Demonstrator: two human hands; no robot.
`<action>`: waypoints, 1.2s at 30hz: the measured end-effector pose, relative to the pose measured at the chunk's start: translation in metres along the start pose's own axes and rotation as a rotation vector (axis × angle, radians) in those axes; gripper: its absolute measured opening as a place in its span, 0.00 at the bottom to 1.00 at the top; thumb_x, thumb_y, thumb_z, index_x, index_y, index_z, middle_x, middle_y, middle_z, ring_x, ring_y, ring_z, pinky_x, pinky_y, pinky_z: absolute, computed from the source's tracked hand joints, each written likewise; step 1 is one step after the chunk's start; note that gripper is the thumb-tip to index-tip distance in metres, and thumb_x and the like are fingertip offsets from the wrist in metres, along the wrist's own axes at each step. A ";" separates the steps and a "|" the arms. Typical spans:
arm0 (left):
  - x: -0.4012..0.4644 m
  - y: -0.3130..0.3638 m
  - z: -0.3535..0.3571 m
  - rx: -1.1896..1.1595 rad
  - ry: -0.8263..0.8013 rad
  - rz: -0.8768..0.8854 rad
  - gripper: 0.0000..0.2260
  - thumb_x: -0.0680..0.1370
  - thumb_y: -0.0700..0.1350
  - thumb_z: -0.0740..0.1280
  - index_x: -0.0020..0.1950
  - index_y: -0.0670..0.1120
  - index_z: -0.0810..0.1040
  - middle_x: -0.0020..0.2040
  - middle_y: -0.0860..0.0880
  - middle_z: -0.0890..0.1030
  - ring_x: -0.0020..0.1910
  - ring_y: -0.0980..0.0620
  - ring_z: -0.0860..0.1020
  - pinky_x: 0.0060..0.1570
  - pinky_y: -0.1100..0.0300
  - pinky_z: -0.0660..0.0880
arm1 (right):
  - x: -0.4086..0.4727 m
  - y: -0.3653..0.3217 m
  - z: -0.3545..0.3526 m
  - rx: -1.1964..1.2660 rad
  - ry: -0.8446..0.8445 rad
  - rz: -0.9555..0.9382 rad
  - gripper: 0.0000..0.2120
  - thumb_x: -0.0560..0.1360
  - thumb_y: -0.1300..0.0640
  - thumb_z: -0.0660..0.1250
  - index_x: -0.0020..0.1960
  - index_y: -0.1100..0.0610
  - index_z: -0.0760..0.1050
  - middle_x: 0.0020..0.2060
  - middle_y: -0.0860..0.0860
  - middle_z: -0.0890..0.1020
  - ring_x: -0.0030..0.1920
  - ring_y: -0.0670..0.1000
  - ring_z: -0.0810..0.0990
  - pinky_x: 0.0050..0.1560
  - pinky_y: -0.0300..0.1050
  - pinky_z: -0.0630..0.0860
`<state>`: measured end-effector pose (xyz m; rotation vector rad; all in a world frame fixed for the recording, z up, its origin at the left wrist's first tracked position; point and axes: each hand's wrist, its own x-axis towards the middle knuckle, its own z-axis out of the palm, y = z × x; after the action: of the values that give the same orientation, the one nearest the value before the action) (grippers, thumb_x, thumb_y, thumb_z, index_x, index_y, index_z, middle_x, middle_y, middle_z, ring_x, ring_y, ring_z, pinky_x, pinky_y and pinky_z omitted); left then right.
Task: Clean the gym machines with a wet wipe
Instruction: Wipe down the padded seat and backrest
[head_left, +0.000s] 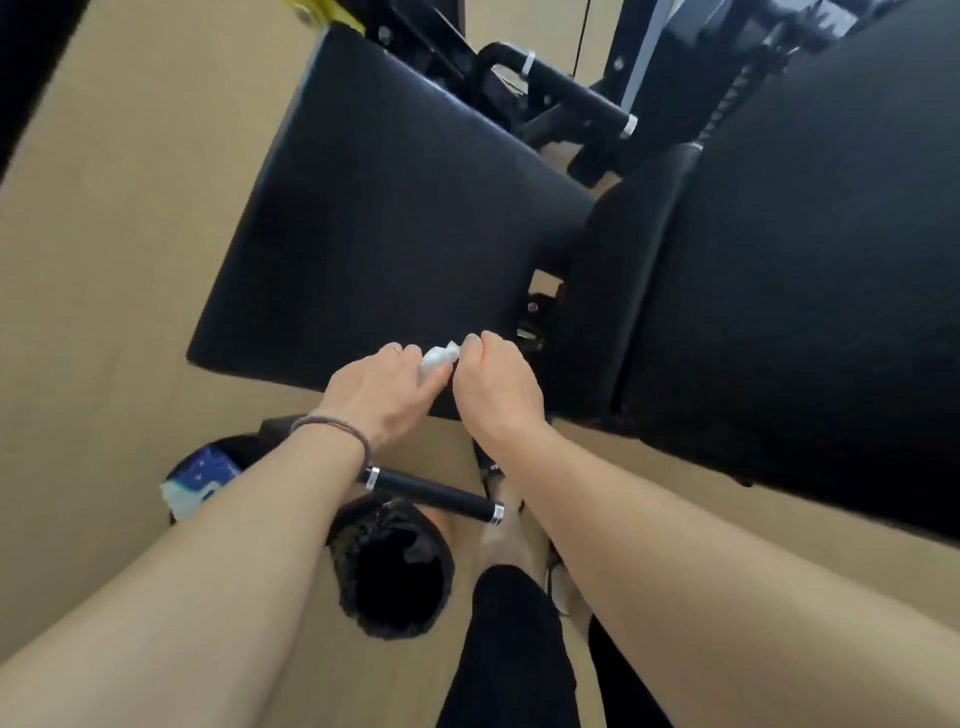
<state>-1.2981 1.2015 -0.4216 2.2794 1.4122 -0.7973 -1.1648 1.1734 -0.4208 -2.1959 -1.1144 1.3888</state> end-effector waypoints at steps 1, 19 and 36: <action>-0.013 0.001 0.014 0.053 0.021 0.037 0.14 0.84 0.51 0.50 0.70 0.57 0.61 0.47 0.51 0.67 0.47 0.49 0.70 0.41 0.51 0.75 | -0.009 0.016 0.010 -0.007 -0.003 0.009 0.19 0.83 0.48 0.48 0.52 0.56 0.75 0.51 0.53 0.79 0.51 0.55 0.78 0.51 0.53 0.73; -0.049 -0.022 0.160 0.139 0.119 0.454 0.22 0.84 0.59 0.43 0.60 0.49 0.72 0.51 0.50 0.77 0.50 0.48 0.75 0.57 0.51 0.73 | -0.053 0.152 0.141 0.076 -0.013 0.207 0.31 0.85 0.44 0.41 0.49 0.58 0.79 0.47 0.55 0.82 0.53 0.58 0.79 0.58 0.53 0.73; -0.024 0.082 0.191 0.720 0.218 0.692 0.16 0.82 0.38 0.56 0.70 0.39 0.69 0.64 0.41 0.76 0.61 0.43 0.76 0.59 0.52 0.71 | -0.032 0.184 0.128 0.605 0.195 0.424 0.27 0.85 0.43 0.48 0.66 0.58 0.76 0.60 0.56 0.81 0.61 0.57 0.79 0.67 0.54 0.73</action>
<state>-1.2866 1.0416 -0.5569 3.1711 0.2961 -0.9169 -1.2016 1.0124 -0.5757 -2.0948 -0.1179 1.3868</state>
